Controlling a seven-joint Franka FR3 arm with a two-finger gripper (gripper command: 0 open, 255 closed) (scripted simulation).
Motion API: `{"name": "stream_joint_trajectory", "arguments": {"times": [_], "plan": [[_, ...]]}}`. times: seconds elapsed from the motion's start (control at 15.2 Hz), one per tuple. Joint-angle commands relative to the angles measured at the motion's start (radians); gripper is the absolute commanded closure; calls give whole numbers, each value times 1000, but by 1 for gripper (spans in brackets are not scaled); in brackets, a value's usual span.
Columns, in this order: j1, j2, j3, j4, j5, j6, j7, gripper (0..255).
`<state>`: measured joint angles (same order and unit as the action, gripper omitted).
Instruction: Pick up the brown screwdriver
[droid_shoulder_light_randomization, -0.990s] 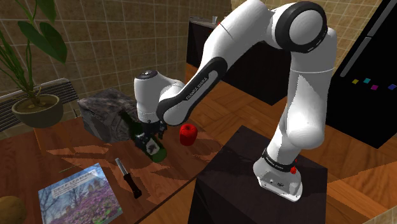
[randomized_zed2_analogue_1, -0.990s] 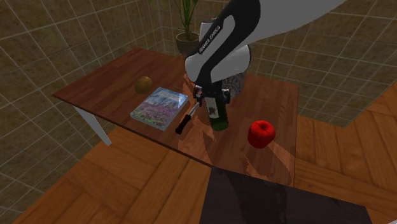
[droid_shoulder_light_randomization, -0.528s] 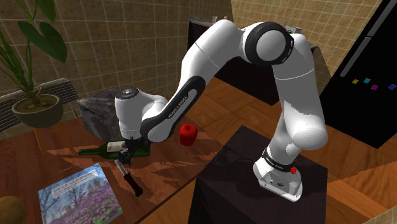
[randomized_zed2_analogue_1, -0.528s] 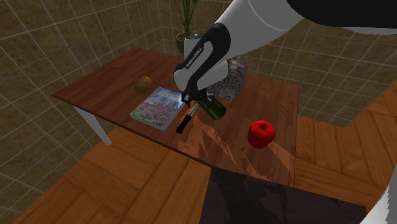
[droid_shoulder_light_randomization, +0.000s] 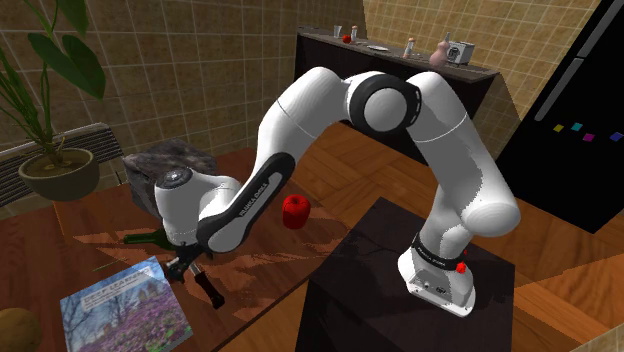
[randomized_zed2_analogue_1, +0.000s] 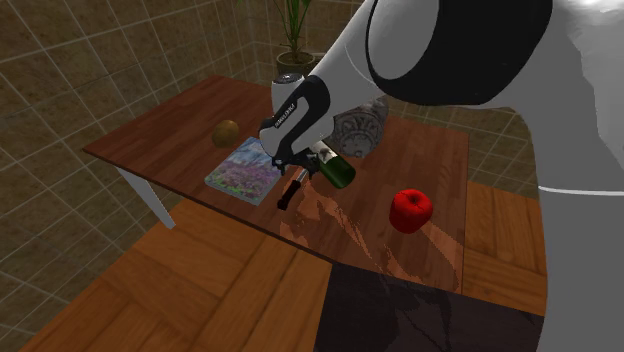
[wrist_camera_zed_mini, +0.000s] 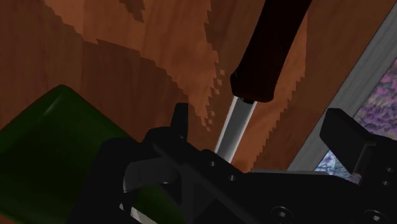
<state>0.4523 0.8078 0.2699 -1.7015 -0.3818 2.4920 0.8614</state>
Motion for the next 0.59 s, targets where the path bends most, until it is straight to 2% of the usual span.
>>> {"name": "stream_joint_trajectory", "arguments": {"times": [0.0,0.4,0.46,0.53], "plan": [[7,25,-7,14,-6,12,5,0],[19,77,-22,38,-18,41,13,0],[19,79,-22,41,-18,39,12,255],[19,78,-22,40,-18,40,12,255]]}}
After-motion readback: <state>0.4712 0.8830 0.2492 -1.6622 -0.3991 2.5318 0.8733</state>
